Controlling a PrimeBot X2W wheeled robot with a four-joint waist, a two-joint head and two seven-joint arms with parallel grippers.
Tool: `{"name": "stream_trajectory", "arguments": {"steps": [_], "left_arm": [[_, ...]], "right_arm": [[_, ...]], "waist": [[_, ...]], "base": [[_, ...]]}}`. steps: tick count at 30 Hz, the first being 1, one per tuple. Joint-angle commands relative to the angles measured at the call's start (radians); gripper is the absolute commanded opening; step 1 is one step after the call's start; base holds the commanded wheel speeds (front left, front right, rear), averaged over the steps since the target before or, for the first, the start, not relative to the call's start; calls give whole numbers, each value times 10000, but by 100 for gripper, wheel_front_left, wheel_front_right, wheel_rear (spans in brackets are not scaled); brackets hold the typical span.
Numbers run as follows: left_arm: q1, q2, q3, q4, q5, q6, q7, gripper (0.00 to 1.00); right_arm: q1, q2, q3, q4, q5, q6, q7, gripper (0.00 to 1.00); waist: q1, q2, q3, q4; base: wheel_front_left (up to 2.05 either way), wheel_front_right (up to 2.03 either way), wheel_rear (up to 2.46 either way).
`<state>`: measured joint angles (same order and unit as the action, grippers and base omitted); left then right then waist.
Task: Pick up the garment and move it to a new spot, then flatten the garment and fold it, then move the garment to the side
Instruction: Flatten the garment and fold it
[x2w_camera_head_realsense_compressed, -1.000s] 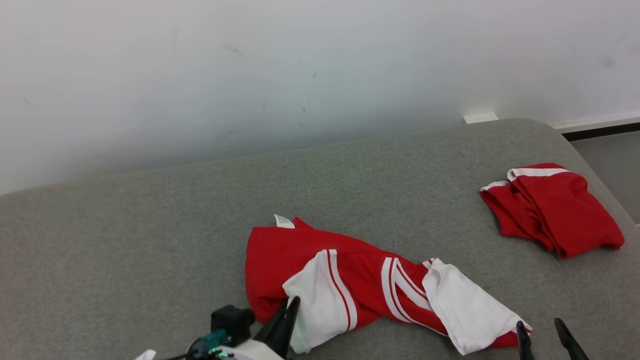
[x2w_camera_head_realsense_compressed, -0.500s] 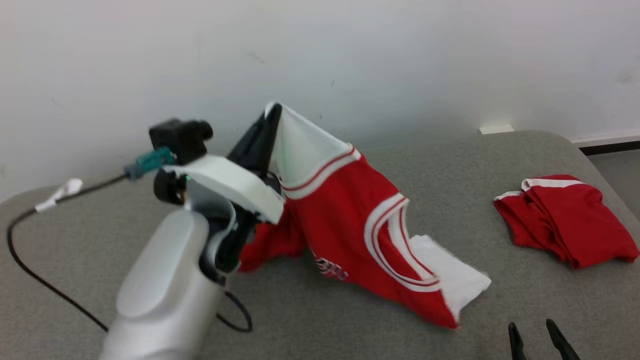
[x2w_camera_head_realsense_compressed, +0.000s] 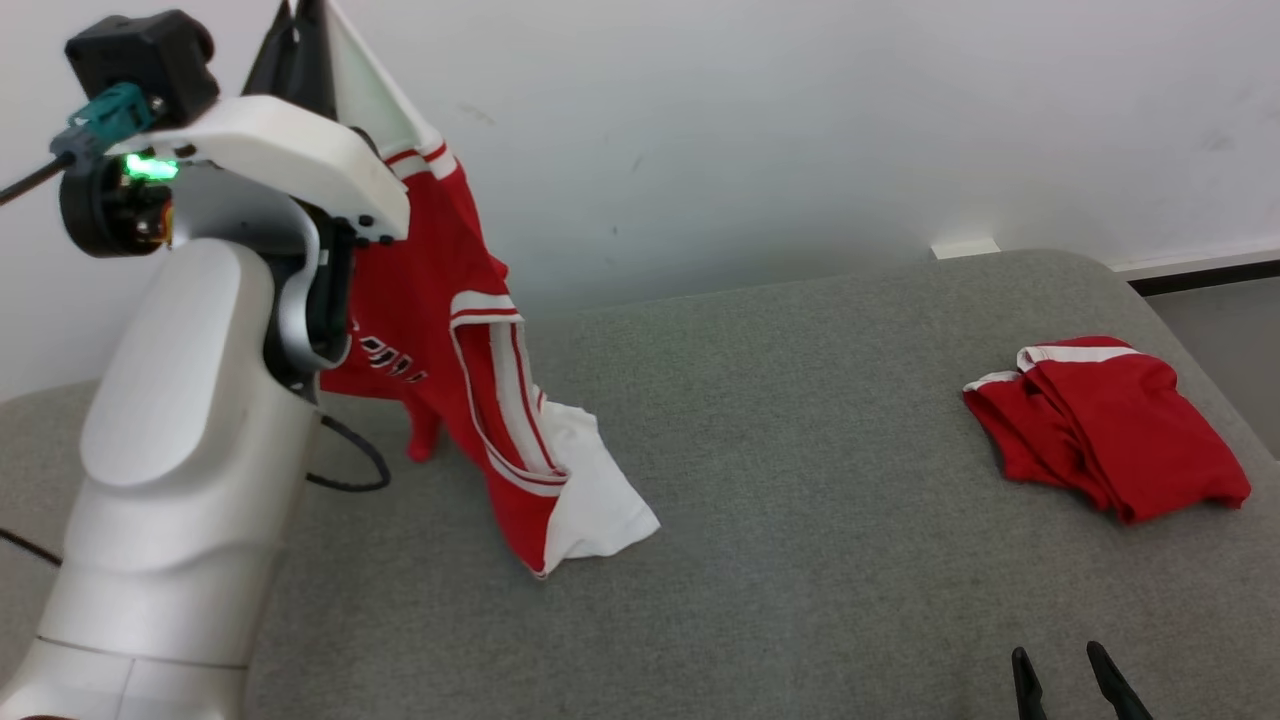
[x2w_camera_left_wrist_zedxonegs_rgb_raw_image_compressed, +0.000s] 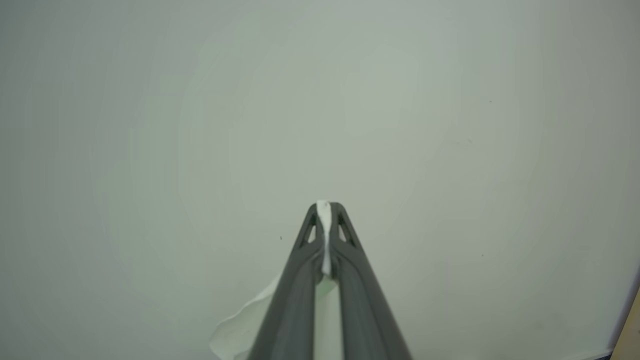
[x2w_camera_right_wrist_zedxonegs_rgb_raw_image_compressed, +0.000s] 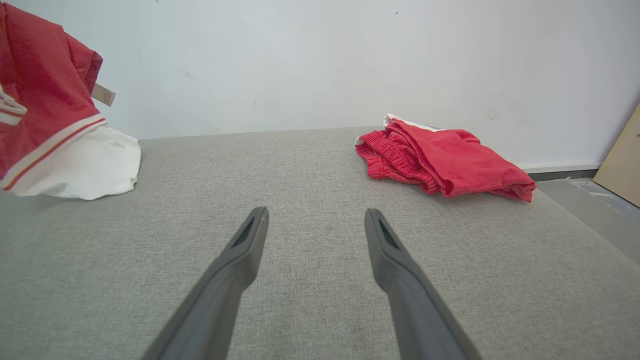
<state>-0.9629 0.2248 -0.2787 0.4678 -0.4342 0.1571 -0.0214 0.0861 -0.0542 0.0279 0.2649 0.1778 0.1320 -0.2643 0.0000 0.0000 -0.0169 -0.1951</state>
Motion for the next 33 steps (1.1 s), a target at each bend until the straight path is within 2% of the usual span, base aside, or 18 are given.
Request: {"name": "stream_trajectory", "arguments": {"steps": [1,5,10,15,19,25,27,31,32,33], "left_arm": [[33,95,-45,11,175,49,-128,0],[665,87,-407,-371,378,71,-273,0],[2359,-531,-1348,-1429,288,-98,40,0],[4348,-1302,-2871,-2114,136,-328,390,0],[5361,-1630,-4116,-2263,-40,-412,485,0],[5694,-1739,-5763,-2282,-707,-85,183,0],[5639,-1730,-6036,-2271,-802,15,92,0],[5356,-1724,-7180,-2094,-1401,319,-235,0],[5280,-1725,-7418,-2047,-1553,368,-371,5],[5219,-1727,-7648,-2007,-1727,360,-529,27]], "right_arm": [[80,12,-45,14,16,-30,8,100],[174,17,-149,7,9,-30,8,100],[218,24,-207,1,-15,-30,8,100],[56,25,-136,0,-7,-30,8,100],[-78,19,-21,46,-23,-30,8,100],[-248,-38,140,126,33,-30,8,100],[-252,-35,182,137,38,-30,8,100],[-297,-31,245,201,107,-30,8,100],[-306,-23,261,208,101,-30,8,100],[-309,-20,282,221,106,-30,8,100]], "waist": [[0,0,-7,0],[0,0,-51,65],[0,0,-46,267],[0,0,53,376],[0,0,161,319],[0,0,295,-65],[0,0,319,-145],[0,0,410,-482],[0,0,430,-556],[0,0,445,-625]], "base": [[0,0,0],[0,0,0],[0,0,0],[0,0,0],[0,0,0],[0,0,0],[0,0,0],[0,0,0],[0,0,0],[0,0,0]]}}
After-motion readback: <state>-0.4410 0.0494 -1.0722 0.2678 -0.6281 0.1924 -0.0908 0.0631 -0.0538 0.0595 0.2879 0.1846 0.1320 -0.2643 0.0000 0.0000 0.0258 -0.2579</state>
